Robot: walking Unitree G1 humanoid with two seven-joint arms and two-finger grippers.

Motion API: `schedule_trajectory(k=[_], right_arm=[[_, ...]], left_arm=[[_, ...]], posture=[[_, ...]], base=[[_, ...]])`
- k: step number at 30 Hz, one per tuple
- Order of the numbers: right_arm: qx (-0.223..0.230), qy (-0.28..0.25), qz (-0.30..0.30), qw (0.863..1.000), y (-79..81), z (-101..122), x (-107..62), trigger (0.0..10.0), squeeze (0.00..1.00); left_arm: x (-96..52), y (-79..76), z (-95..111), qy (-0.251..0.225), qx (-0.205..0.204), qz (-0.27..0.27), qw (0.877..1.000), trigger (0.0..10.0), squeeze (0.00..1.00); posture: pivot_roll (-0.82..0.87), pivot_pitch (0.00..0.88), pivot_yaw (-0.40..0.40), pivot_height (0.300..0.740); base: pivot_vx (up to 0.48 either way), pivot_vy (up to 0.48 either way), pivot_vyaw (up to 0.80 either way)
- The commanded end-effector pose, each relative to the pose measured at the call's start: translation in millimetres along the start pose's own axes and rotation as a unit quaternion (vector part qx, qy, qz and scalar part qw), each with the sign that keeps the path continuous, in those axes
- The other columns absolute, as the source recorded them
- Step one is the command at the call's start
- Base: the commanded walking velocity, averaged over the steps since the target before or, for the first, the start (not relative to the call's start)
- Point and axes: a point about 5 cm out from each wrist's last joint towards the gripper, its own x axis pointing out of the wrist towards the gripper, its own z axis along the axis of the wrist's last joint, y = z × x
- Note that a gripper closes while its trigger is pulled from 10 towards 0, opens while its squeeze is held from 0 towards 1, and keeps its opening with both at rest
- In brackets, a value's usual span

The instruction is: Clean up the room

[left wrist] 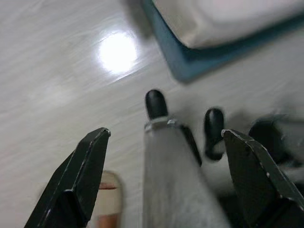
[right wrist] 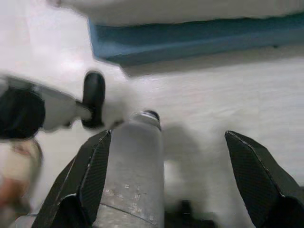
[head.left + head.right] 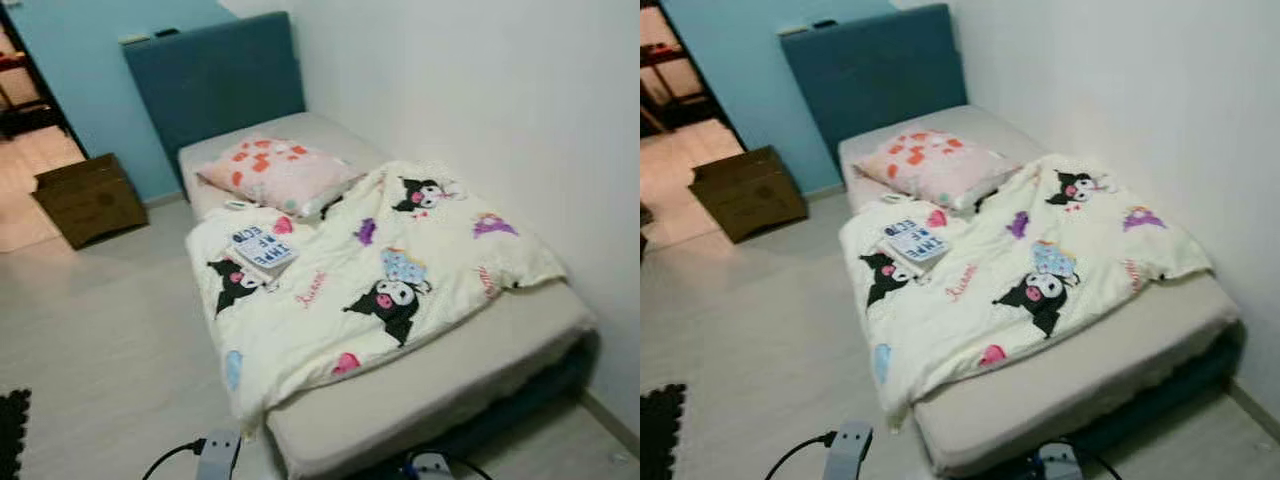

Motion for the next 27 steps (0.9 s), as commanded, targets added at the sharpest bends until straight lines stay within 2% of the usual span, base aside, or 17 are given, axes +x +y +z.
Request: schedule_trajectory(k=[1, 11, 18, 27], right_arm=[[0.002, 0.029, 0.022, 0.999, 13.5, -14.5, 0.0, 10.0, 0.00], [0.004, 0.024, 0.014, 1.000, 13.7, -14.1, 0.1, 10.0, 0.00], [0.007, 0.022, -0.015, 1.000, 8.5, -16.8, -0.7, 10.0, 0.00], [0.025, -0.008, -0.026, 0.999, 1.7, 3.0, 1.1, 10.0, 0.00]], left_arm=[[-2.8, 5.9, -14.2, 0.024, -0.005, 0.009, 1.000, 10.0, 0.00], [-3.0, 6.2, -15.2, 0.025, -0.004, 0.009, 1.000, 10.0, 0.00], [-2.7, 4.9, -14.4, 0.023, -0.006, 0.005, 1.000, 10.0, 0.00], [-2.4, -2.5, -20.5, 0.026, -0.021, -0.004, 0.999, 10.0, 0.00]], posture=[[-0.15, 0.060, 0.067, 0.740], [-0.15, 0.058, 0.066, 0.740], [-0.15, 0.061, 0.063, 0.740], [-0.19, 0.046, 0.052, 0.740]], base=[[0.000, 0.000, 0.79], [0.000, 0.000, 0.79], [0.000, -0.159, 0.00], [0.000, -0.370, 0.00]])
